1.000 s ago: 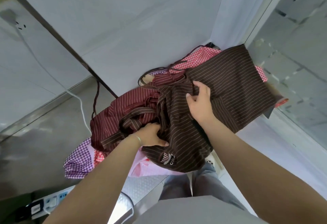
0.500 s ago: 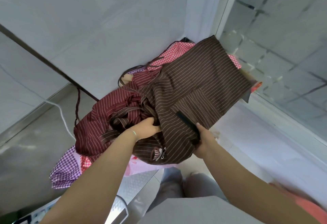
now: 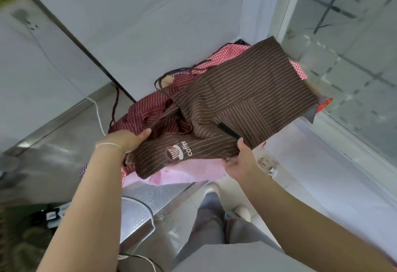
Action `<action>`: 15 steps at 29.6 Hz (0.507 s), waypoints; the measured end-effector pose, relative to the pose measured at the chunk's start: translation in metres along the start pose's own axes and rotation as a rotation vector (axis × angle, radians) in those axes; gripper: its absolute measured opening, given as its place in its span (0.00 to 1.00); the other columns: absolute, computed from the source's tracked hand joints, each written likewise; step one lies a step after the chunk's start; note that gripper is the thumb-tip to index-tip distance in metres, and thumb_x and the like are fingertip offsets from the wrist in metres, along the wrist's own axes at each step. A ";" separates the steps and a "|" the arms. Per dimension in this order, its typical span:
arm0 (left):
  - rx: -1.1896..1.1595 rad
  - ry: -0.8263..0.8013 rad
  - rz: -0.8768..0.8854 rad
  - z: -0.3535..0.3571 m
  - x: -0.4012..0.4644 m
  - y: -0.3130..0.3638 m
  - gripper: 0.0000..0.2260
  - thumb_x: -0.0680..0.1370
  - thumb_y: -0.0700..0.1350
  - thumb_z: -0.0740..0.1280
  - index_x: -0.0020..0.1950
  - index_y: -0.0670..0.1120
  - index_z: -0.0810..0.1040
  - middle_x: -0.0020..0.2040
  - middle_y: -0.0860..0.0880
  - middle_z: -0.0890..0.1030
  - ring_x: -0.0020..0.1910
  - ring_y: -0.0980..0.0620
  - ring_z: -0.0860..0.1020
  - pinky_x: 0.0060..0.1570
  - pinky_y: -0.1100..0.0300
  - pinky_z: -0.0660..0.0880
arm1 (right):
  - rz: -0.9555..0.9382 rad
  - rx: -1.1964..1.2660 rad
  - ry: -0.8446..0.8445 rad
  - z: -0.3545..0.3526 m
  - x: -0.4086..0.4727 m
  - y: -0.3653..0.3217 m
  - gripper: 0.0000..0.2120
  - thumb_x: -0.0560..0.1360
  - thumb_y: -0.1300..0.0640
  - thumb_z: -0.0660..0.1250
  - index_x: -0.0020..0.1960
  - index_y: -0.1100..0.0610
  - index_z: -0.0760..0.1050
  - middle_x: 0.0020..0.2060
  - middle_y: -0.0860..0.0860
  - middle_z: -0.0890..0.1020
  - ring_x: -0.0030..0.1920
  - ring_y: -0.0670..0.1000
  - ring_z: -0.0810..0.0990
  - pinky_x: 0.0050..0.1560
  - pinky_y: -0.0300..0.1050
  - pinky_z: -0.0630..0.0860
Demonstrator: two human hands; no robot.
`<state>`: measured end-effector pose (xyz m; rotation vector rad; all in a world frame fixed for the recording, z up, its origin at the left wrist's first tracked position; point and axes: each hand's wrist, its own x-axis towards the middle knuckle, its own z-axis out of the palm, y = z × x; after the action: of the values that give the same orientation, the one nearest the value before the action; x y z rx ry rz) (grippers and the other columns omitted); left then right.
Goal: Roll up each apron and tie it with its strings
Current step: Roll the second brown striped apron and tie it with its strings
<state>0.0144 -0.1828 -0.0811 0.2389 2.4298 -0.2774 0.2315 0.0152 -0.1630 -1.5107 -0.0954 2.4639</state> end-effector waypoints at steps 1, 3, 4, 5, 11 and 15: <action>0.057 0.057 -0.036 0.007 -0.002 -0.004 0.49 0.63 0.80 0.45 0.60 0.42 0.77 0.61 0.41 0.77 0.57 0.40 0.77 0.60 0.46 0.73 | 0.024 -0.031 -0.025 -0.003 -0.001 0.005 0.13 0.80 0.51 0.63 0.56 0.61 0.75 0.48 0.56 0.85 0.51 0.57 0.82 0.56 0.53 0.78; 0.079 0.303 0.029 0.027 -0.011 0.001 0.34 0.73 0.72 0.55 0.60 0.44 0.75 0.61 0.41 0.75 0.59 0.39 0.75 0.56 0.46 0.73 | 0.082 -0.092 -0.061 -0.013 -0.004 0.018 0.13 0.80 0.51 0.64 0.57 0.61 0.75 0.50 0.57 0.84 0.54 0.59 0.81 0.57 0.53 0.78; -0.002 0.439 0.135 0.038 -0.017 0.009 0.25 0.77 0.65 0.59 0.59 0.45 0.76 0.59 0.42 0.75 0.58 0.39 0.75 0.54 0.47 0.73 | 0.100 -0.115 -0.058 -0.017 -0.004 0.024 0.14 0.79 0.51 0.64 0.57 0.61 0.74 0.51 0.57 0.83 0.54 0.59 0.81 0.57 0.54 0.78; -0.118 0.519 0.252 0.048 -0.023 0.018 0.19 0.79 0.59 0.61 0.58 0.45 0.76 0.56 0.44 0.76 0.56 0.41 0.76 0.52 0.49 0.73 | 0.111 -0.127 -0.059 -0.022 -0.005 0.031 0.14 0.79 0.52 0.65 0.57 0.61 0.74 0.52 0.57 0.83 0.54 0.59 0.81 0.57 0.53 0.77; -0.308 0.039 0.315 0.093 -0.009 0.039 0.25 0.79 0.59 0.62 0.71 0.46 0.68 0.65 0.45 0.77 0.62 0.44 0.75 0.61 0.49 0.72 | 0.090 -0.196 -0.016 -0.033 -0.007 0.057 0.16 0.79 0.50 0.65 0.60 0.61 0.72 0.53 0.56 0.82 0.53 0.56 0.80 0.60 0.51 0.71; -0.416 0.075 0.420 0.102 0.000 0.037 0.15 0.78 0.54 0.66 0.59 0.46 0.75 0.48 0.48 0.81 0.49 0.46 0.79 0.46 0.56 0.73 | 0.022 -0.229 0.051 -0.027 -0.006 0.062 0.14 0.80 0.56 0.63 0.62 0.61 0.70 0.61 0.57 0.79 0.62 0.60 0.77 0.62 0.54 0.73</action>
<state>0.0857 -0.1736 -0.1629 0.5648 2.3722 0.4249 0.2473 -0.0484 -0.1823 -1.6711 -0.3642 2.5007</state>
